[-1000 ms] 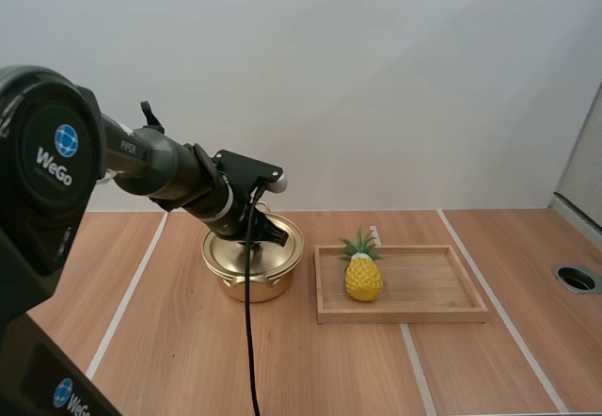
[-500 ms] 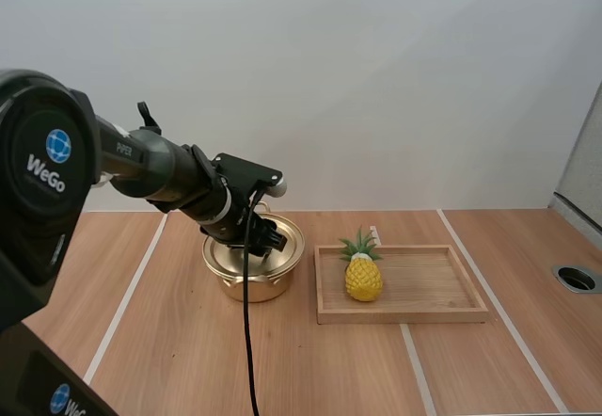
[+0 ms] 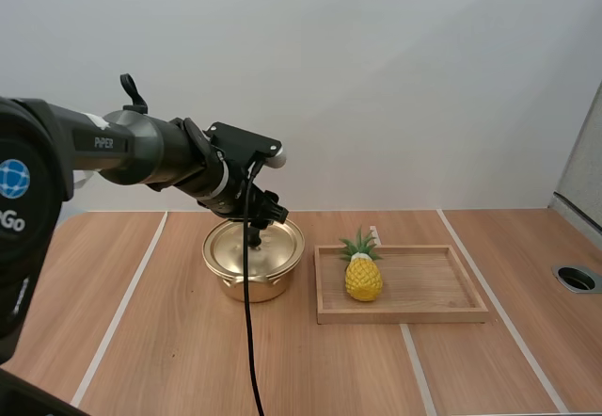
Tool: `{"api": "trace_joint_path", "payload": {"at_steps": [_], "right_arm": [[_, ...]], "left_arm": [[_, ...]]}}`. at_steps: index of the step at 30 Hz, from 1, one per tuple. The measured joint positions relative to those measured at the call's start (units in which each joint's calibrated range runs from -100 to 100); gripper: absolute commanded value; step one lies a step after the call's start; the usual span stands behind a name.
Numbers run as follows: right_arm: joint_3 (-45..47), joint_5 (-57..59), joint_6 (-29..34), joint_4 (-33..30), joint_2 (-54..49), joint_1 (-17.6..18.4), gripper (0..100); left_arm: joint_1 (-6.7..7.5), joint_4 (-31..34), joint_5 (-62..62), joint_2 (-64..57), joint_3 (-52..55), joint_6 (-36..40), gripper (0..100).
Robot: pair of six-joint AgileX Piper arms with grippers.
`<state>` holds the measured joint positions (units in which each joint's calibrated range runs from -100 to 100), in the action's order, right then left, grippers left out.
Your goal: Open the pot, put the grape inside, and close it
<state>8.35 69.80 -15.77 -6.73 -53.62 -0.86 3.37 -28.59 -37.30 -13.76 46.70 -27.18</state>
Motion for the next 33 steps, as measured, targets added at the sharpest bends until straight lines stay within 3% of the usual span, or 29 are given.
{"api": "trace_joint_path", "payload": {"at_steps": [16, 19, 27, 28, 31, 33], "right_arm": [[0.0, 1.2, 0.0, 0.0, 0.0, 0.0, 0], [0.0, 1.2, 0.0, 0.0, 0.0, 0.0, 0], [0.0, 1.34, 0.0, 0.0, 0.0, 0.0, 0], [0.0, 1.34, 0.0, 0.0, 0.0, 0.0, 0], [0.0, 1.34, 0.0, 0.0, 0.0, 0.0, 0], [0.0, 1.34, 0.0, 0.0, 0.0, 0.0, 0]], "left_arm": [[-0.17, 0.56, 3.06, -0.53, -2.7, 2.91, 100], [-1.55, 0.71, 7.41, -3.22, -6.03, 5.22, 100], [-7.95, 0.93, 16.01, -10.42, -26.07, 9.09, 100], [-8.63, 0.93, 16.21, -10.9, -29.0, 8.86, 84], [-10.58, 0.51, 15.71, -12.33, -36.48, 8.86, 0], [-11.7, -1.02, 15.29, -13.47, -40.73, 10.13, 1]]}}
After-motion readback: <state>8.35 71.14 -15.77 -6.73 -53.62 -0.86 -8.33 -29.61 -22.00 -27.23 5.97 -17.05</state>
